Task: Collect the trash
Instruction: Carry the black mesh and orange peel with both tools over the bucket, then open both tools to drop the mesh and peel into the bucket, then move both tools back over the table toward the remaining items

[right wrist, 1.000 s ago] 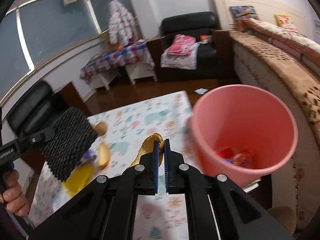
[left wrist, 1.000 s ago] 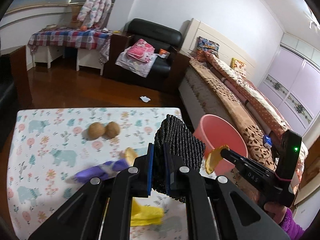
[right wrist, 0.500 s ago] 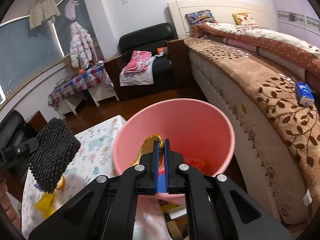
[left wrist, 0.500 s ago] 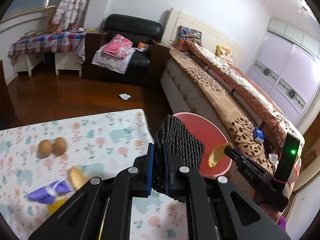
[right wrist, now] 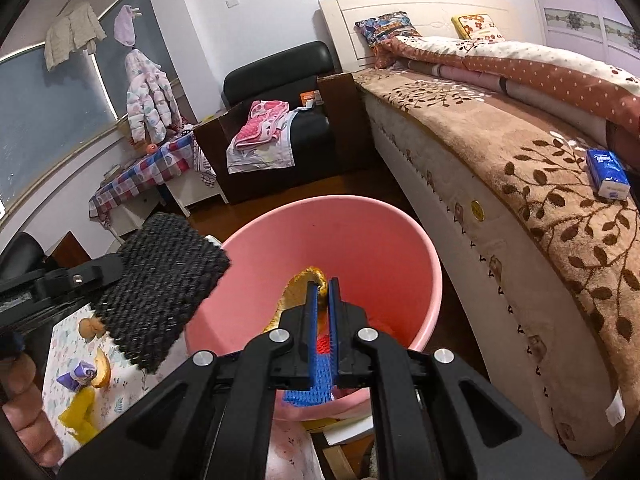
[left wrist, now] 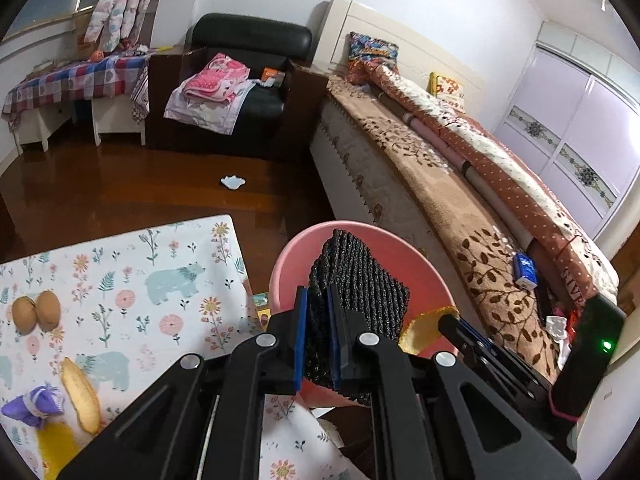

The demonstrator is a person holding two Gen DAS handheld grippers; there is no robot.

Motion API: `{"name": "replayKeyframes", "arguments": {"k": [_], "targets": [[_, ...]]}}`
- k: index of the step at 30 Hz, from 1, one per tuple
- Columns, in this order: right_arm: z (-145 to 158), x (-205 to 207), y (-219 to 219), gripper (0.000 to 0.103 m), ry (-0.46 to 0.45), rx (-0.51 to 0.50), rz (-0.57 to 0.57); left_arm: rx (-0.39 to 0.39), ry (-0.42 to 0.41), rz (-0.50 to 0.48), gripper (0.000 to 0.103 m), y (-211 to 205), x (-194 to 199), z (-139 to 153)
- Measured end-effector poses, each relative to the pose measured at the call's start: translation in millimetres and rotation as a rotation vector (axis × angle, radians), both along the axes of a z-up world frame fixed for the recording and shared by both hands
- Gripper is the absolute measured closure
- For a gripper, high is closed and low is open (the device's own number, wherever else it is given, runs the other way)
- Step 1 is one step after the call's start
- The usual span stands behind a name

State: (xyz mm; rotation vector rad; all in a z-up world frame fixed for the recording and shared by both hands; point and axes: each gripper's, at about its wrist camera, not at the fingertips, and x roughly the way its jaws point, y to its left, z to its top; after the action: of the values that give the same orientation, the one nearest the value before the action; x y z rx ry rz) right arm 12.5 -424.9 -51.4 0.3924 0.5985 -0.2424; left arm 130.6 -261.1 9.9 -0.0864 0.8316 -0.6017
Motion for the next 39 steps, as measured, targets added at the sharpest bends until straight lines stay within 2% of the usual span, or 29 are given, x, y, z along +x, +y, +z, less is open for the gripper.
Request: {"name": "replayKeyframes", "arguments": {"k": [8,10,11,15,25,31,34,39], "targets": [[-4.9,4.5,-3.7,0.098,0.014,0.012,-0.001,0.013,0.019,0.004,0.092,-16.7,6.9,-17.1],[-5.9,6.0,-4.0,0.097,0.026,0.013,-0.001,0.018,0.011,0.004,0.079,-18.7,5.2,-17.8],[-6.4,6.3,-3.7,0.096,0.03,0.013,-0.001,0.023,0.004,0.004,0.076,-18.9,4.2,-17.5],[-5.5,4.8,-4.6,0.076,0.014,0.01,-0.008,0.032,-0.025,-0.003,0.072,-17.6,0.3,-12.9],[9.1,-8.4,1.6,0.075,-0.025,-0.009,-0.001,0.015,-0.061,0.019,0.068,-3.3,-9.6,5.9],[19.9,-19.1,16.0,0.075,-0.053,-0.007,0.044,0.016,-0.087,0.063,0.068,32.1,-23.5,23.9],[25.4,-22.7,31.0,0.075,-0.069,-0.012,0.088,0.025,-0.107,0.1,0.062,59.2,-32.8,32.6],[31.1,-26.1,64.8,0.075,-0.081,-0.016,0.17,0.04,-0.132,0.182,0.061,115.0,-46.2,44.3]]}}
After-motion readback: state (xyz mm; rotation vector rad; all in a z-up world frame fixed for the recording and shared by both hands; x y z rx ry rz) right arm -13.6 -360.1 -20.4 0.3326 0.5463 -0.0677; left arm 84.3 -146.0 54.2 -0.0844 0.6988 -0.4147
